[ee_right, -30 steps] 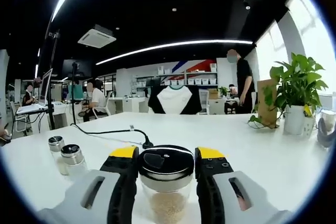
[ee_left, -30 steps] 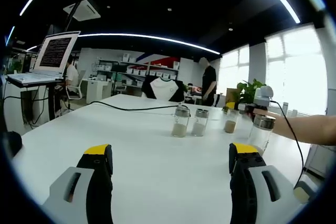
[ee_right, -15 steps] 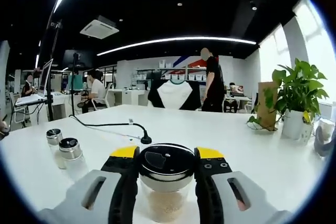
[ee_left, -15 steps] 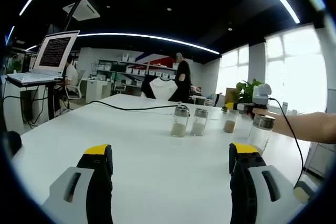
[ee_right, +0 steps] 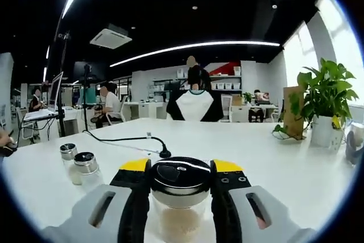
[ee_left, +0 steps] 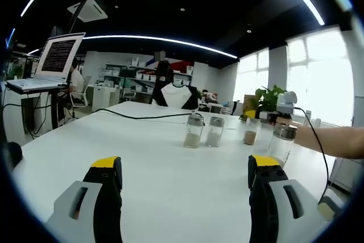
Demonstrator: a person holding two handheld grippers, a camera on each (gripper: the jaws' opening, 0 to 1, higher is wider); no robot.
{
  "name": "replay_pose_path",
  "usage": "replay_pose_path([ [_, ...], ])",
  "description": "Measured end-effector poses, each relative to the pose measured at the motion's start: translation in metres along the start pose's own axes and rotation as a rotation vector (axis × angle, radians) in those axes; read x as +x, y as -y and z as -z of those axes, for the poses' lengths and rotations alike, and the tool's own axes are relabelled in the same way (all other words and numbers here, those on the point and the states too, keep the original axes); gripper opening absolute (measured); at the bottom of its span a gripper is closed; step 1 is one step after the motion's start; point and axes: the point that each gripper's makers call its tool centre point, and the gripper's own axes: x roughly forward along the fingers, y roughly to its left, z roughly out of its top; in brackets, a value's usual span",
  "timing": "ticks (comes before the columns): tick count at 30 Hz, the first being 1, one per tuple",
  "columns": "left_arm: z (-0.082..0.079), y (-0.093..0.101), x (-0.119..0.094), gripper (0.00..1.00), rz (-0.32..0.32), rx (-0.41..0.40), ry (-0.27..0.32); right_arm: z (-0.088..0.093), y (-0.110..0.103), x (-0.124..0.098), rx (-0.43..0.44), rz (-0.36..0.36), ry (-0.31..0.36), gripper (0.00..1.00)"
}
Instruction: Rotate the seasoning bottle until the label or dispensing opening points toward the visible target arrow and the bottle remains upright within the marked orientation range
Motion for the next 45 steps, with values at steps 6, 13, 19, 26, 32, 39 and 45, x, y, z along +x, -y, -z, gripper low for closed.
replay_pose_path([
  [6, 0.001, 0.000, 0.002, 0.97, 0.001, 0.002, -0.005, -0.001, -0.010, -0.011, -0.017, -0.048, -0.003, 0.39],
  [13, 0.004, 0.002, 0.004, 0.97, 0.019, 0.000, -0.013, -0.004, -0.021, -0.031, -0.029, -0.090, 0.011, 0.39],
  [19, 0.004, -0.001, 0.005, 0.97, 0.019, -0.002, -0.015, -0.004, -0.027, -0.044, -0.018, -0.120, 0.018, 0.39],
  [26, 0.003, -0.001, 0.006, 0.97, 0.019, -0.001, -0.014, -0.009, -0.045, -0.064, -0.036, -0.175, 0.030, 0.39],
  [32, 0.007, 0.006, 0.006, 0.97, 0.024, -0.001, -0.020, -0.012, -0.058, -0.084, -0.034, -0.221, 0.052, 0.39],
  [39, 0.006, 0.010, 0.004, 0.97, 0.021, -0.006, -0.014, -0.017, -0.068, -0.107, -0.071, -0.252, 0.069, 0.39],
  [45, 0.008, 0.013, 0.002, 0.97, 0.017, -0.006, -0.015, -0.022, -0.080, -0.132, -0.053, -0.281, 0.104, 0.39],
])
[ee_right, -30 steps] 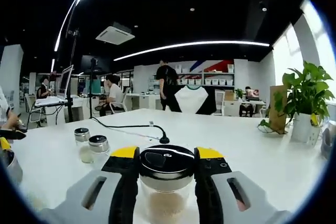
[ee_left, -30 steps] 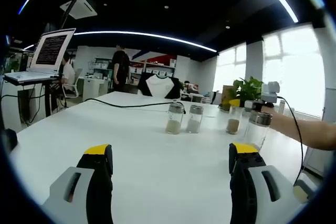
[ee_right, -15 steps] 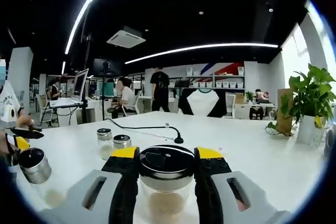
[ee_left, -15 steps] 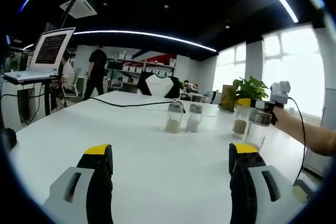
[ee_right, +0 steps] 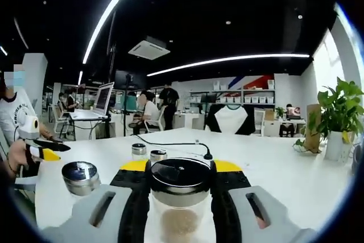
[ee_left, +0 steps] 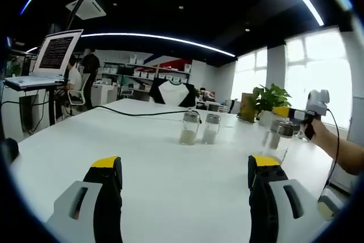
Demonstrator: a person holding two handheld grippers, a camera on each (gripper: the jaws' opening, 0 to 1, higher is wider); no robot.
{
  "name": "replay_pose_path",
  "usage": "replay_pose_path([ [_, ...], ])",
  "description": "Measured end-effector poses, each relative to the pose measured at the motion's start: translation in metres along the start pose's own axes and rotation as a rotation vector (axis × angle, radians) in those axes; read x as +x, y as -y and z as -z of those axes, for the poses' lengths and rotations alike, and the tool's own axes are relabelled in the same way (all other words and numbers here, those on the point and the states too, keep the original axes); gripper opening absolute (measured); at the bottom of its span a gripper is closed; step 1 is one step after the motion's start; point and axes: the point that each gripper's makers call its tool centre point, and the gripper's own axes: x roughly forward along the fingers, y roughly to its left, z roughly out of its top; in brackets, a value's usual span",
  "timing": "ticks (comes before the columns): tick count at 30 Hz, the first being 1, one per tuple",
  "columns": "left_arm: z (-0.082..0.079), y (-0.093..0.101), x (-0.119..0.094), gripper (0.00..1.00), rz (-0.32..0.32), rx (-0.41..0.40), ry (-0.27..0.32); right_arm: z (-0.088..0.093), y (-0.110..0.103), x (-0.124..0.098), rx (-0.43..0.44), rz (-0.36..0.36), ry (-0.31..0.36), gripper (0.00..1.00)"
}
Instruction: Rotate the seasoning bottle until the label or dispensing opening points toward the visible target arrow and the bottle remains upright within the marked orientation range
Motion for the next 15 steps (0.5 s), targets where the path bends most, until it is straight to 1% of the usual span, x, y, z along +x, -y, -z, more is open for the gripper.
replay_pose_path([
  [5, 0.000, -0.001, -0.002, 0.97, -0.012, -0.003, 0.004, -0.008, -0.011, -0.015, 0.006, -0.021, 0.023, 0.39],
  [7, 0.000, -0.001, -0.003, 0.97, -0.013, -0.006, 0.005, -0.008, -0.014, -0.021, 0.038, -0.023, 0.025, 0.39],
  [15, -0.001, 0.006, -0.004, 0.97, -0.007, -0.001, 0.010, -0.008, -0.024, -0.043, 0.037, -0.034, 0.036, 0.39],
])
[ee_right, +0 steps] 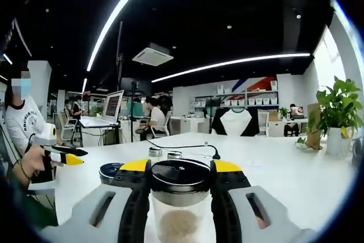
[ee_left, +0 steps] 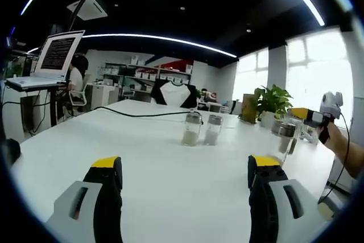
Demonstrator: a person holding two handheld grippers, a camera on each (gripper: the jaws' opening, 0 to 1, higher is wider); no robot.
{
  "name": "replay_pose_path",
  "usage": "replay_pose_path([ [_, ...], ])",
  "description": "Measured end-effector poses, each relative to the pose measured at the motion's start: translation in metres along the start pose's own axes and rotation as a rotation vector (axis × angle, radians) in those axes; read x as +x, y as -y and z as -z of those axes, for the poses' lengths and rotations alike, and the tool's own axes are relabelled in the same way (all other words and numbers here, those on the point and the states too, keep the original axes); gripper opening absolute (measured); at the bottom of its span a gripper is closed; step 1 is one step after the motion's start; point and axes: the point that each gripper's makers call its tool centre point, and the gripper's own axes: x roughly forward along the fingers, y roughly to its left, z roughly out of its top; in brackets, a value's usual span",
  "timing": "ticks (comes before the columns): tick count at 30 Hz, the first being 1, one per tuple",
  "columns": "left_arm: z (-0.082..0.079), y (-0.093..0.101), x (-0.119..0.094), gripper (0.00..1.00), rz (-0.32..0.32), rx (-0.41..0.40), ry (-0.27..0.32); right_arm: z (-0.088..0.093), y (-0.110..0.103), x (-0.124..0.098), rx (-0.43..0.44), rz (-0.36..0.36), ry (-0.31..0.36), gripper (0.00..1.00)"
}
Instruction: Rotate the seasoning bottle until the label or dispensing opening points toward the visible target arrow and the bottle remains upright within the marked orientation range
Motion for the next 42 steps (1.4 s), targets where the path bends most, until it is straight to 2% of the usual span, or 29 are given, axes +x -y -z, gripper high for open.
replay_pose_path([
  [5, 0.000, 0.001, 0.000, 0.97, 0.005, 0.000, 0.001, 0.003, -0.011, -0.009, -0.021, -0.009, 0.000, 0.39],
  [11, -0.001, 0.000, 0.001, 0.97, 0.008, 0.000, 0.001, 0.011, -0.011, -0.019, 0.027, -0.014, 0.007, 0.39],
  [26, -0.001, -0.001, 0.001, 0.96, 0.013, 0.007, -0.003, 0.033, -0.018, -0.019, 0.047, -0.024, 0.000, 0.39],
  [30, 0.000, -0.002, 0.002, 0.96, 0.012, 0.005, -0.006, 0.034, -0.025, -0.020, 0.012, -0.045, 0.011, 0.39],
  [31, -0.001, -0.002, 0.002, 0.96, 0.012, 0.005, -0.006, 0.035, -0.032, -0.020, -0.021, -0.096, -0.002, 0.39],
  [33, -0.001, -0.002, 0.002, 0.96, 0.016, 0.005, -0.006, 0.034, -0.032, -0.022, -0.006, -0.076, 0.008, 0.39],
  [42, 0.000, -0.001, 0.002, 0.96, 0.016, 0.007, -0.007, 0.034, -0.034, -0.023, 0.014, -0.102, 0.028, 0.40],
])
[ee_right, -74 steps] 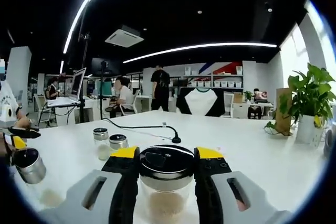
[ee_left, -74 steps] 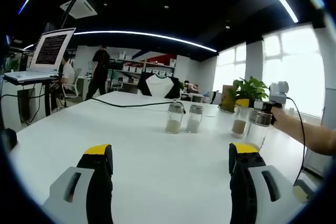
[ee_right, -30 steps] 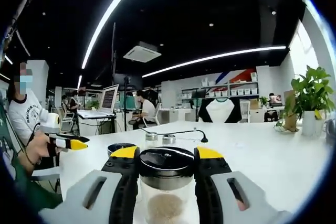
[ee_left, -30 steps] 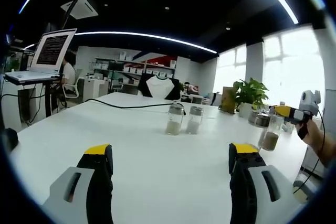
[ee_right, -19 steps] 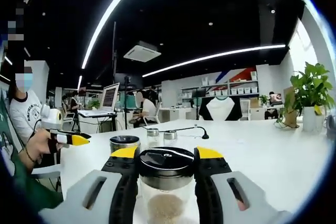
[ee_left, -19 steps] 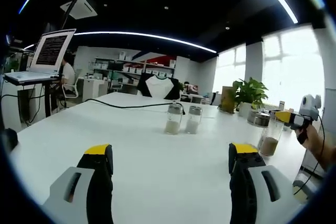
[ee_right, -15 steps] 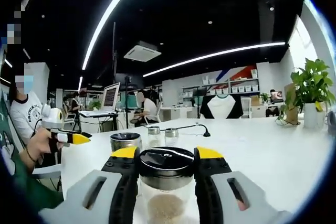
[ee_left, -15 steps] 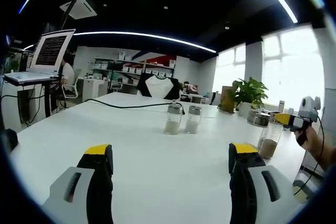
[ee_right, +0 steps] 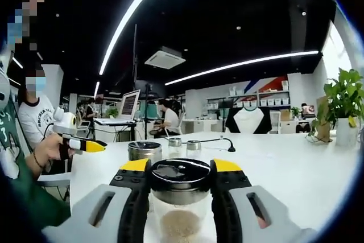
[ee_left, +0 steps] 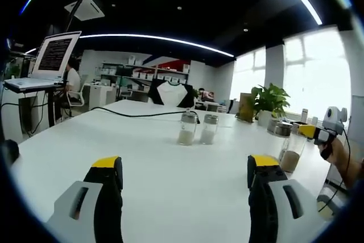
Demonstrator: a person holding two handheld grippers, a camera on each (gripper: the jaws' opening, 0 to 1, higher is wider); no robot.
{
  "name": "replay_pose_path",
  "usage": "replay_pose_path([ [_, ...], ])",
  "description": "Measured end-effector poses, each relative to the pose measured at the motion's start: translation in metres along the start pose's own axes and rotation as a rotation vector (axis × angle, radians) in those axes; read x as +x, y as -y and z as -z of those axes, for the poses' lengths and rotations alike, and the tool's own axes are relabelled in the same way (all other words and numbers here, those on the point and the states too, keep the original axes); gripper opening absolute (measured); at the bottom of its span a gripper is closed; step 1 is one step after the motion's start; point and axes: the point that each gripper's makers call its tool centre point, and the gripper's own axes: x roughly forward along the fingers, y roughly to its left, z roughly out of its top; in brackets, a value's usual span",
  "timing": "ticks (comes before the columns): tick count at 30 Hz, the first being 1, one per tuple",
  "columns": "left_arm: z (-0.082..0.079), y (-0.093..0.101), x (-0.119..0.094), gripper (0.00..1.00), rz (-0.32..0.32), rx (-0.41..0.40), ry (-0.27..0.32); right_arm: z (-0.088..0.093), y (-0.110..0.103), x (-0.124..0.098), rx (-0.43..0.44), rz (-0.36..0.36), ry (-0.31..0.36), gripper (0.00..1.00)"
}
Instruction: Rotate the seasoning bottle until the label or dispensing opening points toward the visible target arrow and the bottle remains upright within the marked orientation range
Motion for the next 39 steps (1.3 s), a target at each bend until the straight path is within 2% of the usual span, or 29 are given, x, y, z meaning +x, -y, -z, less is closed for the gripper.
replay_pose_path([
  [10, 0.005, 0.007, 0.003, 0.96, 0.020, -0.011, -0.013, 0.000, 0.001, 0.000, 0.004, 0.026, -0.016, 0.40],
  [16, 0.003, 0.006, 0.001, 0.96, 0.015, -0.006, -0.006, 0.000, 0.002, 0.001, 0.000, 0.056, -0.031, 0.40],
  [31, 0.001, 0.006, -0.001, 0.96, 0.013, -0.002, 0.001, -0.001, 0.009, 0.000, -0.020, 0.188, -0.035, 0.39],
  [39, 0.000, 0.009, 0.000, 0.97, 0.018, 0.016, 0.002, -0.001, 0.014, 0.000, -0.021, 0.231, -0.032, 0.39],
])
